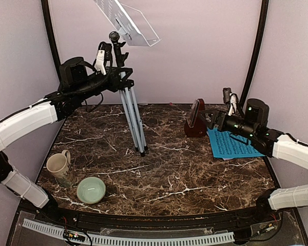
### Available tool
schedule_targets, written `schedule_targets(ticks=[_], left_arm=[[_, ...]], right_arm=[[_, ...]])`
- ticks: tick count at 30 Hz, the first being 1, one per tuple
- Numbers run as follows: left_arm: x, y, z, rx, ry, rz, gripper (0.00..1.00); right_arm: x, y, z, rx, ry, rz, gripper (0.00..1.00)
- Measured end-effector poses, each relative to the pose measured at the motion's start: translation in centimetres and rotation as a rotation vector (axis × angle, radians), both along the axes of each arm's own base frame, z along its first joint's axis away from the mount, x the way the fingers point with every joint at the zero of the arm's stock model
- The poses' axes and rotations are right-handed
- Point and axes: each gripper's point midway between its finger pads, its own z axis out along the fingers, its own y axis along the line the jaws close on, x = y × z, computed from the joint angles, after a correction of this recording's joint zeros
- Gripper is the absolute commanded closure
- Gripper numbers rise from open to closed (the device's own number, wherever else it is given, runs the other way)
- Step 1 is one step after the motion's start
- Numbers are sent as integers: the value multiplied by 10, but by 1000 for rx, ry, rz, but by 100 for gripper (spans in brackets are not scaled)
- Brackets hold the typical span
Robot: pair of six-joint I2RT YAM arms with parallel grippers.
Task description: Set up the instrument practice props
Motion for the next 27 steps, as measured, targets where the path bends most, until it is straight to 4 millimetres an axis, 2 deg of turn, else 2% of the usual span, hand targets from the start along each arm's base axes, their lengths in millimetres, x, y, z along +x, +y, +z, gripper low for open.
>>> schedule_targets(ticks=[8, 15, 27], left_arm=[[-7, -7, 0, -22, 21, -58, 100], [-11, -11, -8, -16, 38, -82, 100], [-25, -25, -9, -15, 39, -142, 100]], right_arm=[[-3, 77, -9, -118, -60, 107, 25], [8, 128, -5, -164, -118, 120, 36], [6, 198, -12, -187, -139, 176, 47]])
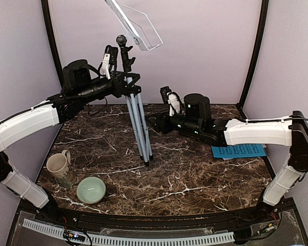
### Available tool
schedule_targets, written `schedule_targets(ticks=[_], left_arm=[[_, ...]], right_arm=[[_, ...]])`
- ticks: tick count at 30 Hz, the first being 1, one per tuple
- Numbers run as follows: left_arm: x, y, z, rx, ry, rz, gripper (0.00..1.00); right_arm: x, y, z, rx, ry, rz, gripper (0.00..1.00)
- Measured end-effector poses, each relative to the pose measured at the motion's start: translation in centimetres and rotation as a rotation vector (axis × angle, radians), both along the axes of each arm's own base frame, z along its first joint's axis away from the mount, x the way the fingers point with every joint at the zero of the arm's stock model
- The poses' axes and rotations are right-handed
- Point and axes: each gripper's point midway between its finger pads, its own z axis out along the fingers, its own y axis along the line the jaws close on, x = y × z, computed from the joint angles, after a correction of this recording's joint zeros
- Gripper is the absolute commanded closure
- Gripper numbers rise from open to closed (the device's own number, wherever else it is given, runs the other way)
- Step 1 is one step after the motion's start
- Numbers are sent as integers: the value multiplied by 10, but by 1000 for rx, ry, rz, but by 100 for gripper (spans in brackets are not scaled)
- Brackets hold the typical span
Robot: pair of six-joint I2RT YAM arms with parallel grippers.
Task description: Set up the instrument practice props
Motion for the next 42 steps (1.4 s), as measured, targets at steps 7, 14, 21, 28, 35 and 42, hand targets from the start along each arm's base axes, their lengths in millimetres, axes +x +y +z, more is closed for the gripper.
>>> schedule_targets(ticks=[7, 14, 21, 28, 35, 42], left_arm=[[0, 0, -2, 3, 4, -2, 100], [0, 0, -3, 2, 7, -1, 100], [2, 1, -3, 3, 5, 9, 100], [2, 1, -3, 1, 10, 11, 100], [0, 0, -4, 6, 11, -4, 100], [-5, -5, -11, 41, 10, -48, 100]], right_arm=[[-2, 22, 2, -8, -20, 13, 52], [6, 26, 3, -30, -43, -37, 61], [15, 32, -1, -56, -51, -87, 58], [20, 36, -9, -81, -60, -108, 58], [23, 39, -15, -123, -98, -105, 62], [19, 44, -24, -175, -131, -81, 84]])
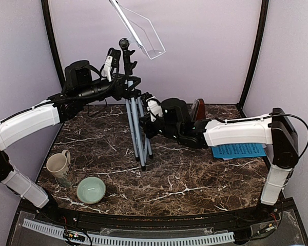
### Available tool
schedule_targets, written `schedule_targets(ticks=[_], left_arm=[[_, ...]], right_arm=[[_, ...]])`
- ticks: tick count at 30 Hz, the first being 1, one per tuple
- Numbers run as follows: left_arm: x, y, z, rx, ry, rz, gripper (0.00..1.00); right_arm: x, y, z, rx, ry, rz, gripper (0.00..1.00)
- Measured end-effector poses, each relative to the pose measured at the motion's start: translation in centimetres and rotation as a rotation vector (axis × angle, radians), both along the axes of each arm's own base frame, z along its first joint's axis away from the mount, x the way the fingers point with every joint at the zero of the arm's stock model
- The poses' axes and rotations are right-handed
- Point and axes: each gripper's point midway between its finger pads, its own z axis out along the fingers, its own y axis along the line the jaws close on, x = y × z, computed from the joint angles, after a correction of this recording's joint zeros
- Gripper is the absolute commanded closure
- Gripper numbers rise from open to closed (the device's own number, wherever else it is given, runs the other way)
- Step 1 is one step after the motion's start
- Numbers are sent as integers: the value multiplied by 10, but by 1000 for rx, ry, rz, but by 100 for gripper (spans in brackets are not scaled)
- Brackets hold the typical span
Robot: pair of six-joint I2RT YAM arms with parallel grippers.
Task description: Set up the instrument practice props
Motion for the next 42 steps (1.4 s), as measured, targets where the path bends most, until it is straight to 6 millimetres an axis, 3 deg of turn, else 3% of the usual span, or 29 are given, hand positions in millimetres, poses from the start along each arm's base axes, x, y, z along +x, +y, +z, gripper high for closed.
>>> schedule_targets(ticks=[5, 14, 26, 37, 42], left_arm=[[-3, -4, -4, 50, -28, -32, 100], [-9, -7, -16, 131, -62, -68, 100], [-17, -12, -16, 162, -125, -121, 100], [-8, -23, -26, 177, -131, -142, 100], [-9, -24, -26, 179, -135, -148, 83]], right_arm=[[-4, 2, -5, -40, -24, 19, 100], [-4, -4, -19, -71, -44, 31, 100], [6, -18, -20, -155, -139, 3, 100], [15, -30, -31, -169, -146, -19, 100], [15, -30, -31, -162, -150, -17, 100]])
